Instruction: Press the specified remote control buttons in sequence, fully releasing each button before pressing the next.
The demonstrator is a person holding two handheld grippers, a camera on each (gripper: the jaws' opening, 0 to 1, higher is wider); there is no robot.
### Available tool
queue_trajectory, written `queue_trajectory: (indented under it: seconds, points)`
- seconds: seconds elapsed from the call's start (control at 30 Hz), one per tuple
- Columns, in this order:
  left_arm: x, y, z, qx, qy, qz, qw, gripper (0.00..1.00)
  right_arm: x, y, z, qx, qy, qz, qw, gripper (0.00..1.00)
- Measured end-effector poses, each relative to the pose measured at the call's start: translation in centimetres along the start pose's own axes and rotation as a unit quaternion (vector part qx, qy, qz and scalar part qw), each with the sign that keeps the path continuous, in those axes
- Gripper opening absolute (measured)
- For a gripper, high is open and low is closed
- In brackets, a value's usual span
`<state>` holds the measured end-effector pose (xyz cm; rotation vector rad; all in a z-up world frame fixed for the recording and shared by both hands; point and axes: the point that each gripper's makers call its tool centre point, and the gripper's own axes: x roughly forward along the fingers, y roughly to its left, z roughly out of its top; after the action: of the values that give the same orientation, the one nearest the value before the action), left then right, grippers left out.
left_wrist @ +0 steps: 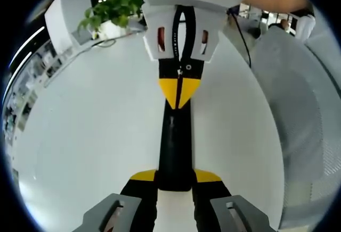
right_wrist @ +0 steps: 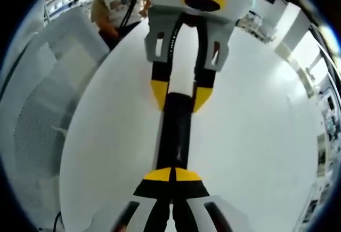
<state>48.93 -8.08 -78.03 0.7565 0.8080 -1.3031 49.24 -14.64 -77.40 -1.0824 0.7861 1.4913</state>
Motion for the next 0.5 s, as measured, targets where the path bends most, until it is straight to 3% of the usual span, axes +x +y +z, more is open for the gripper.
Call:
queue_trajectory:
  seconds: [0.5]
  points:
    - [0.01, -0.03, -0.06, 0.0, 0.001, -0.001, 1.0, 0.24, 0.11, 0.01, -0.03, 0.0, 0.004, 0.009, 0.9999, 0.0]
